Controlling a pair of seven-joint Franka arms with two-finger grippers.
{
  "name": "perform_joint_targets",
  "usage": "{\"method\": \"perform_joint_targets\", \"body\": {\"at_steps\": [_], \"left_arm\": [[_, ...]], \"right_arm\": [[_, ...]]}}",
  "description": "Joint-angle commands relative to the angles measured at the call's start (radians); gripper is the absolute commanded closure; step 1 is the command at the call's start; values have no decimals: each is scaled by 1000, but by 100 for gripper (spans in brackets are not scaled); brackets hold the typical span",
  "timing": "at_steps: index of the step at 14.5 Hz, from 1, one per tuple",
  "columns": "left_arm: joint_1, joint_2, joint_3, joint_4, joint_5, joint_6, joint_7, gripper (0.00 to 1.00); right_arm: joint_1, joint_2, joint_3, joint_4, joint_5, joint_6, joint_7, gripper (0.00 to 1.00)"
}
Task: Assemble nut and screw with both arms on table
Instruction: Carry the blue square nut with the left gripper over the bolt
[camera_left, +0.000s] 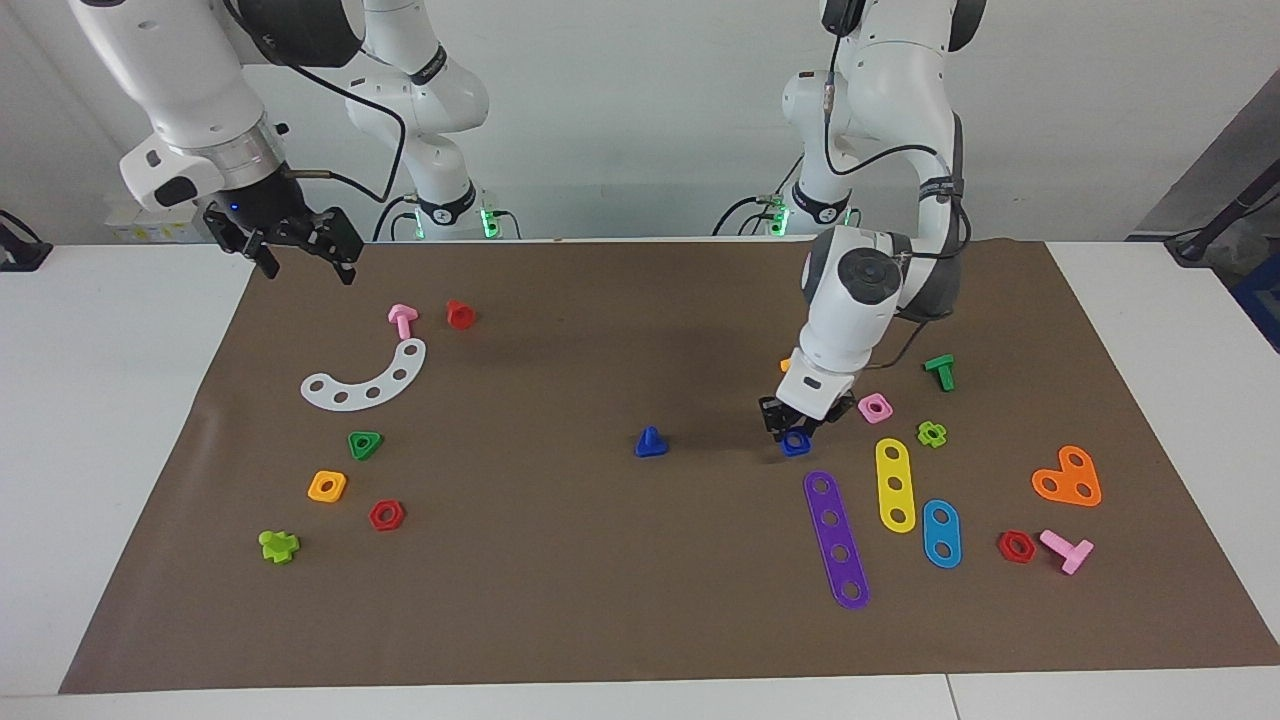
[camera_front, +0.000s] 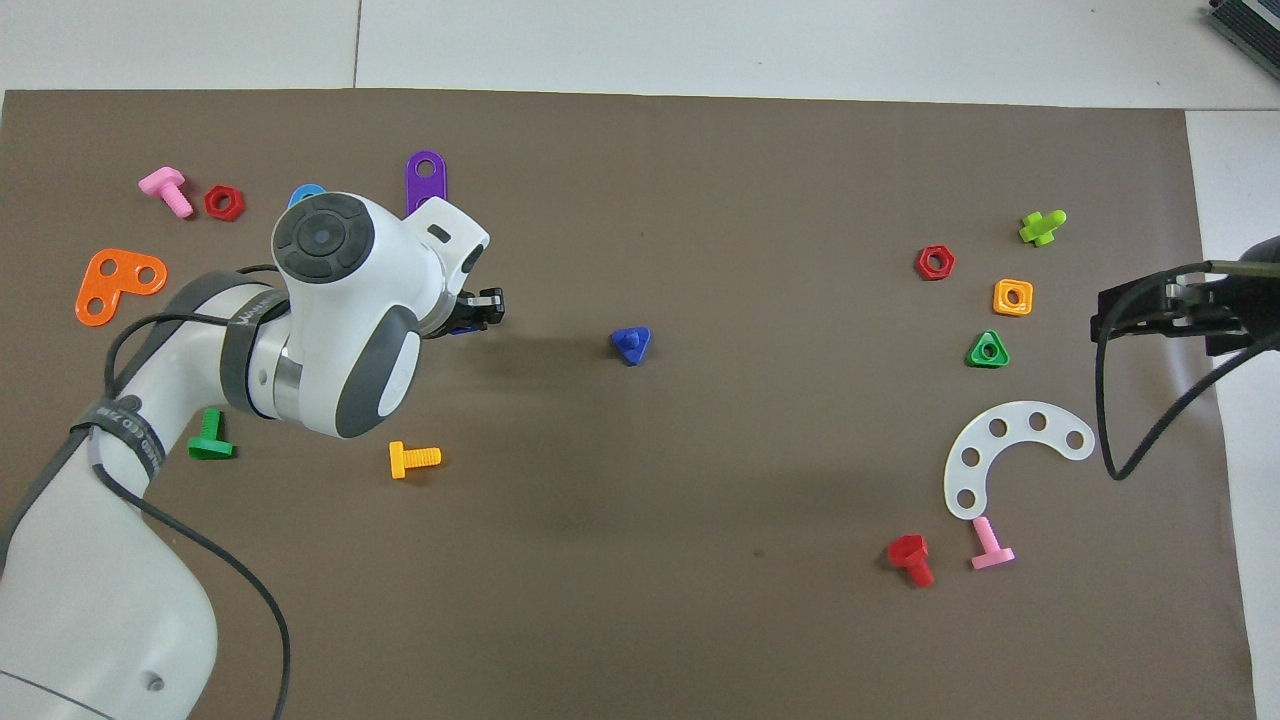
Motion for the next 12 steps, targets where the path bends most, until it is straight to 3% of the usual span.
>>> {"method": "perform_joint_targets", "body": {"at_steps": [1,5,12], "left_arm": [[-57,84,15,156,-8,-47,-31,90],[-150,182,16,308,-59,-92,-36,90],[-216,188,15,322,-69,-116,-45,90]], "right_arm": [[-9,-18,6,-16,18,-8,-20,0],[-9,-18,6,-16,18,-8,-19,0],[-9,-18,6,-16,18,-8,-19,0]]}}
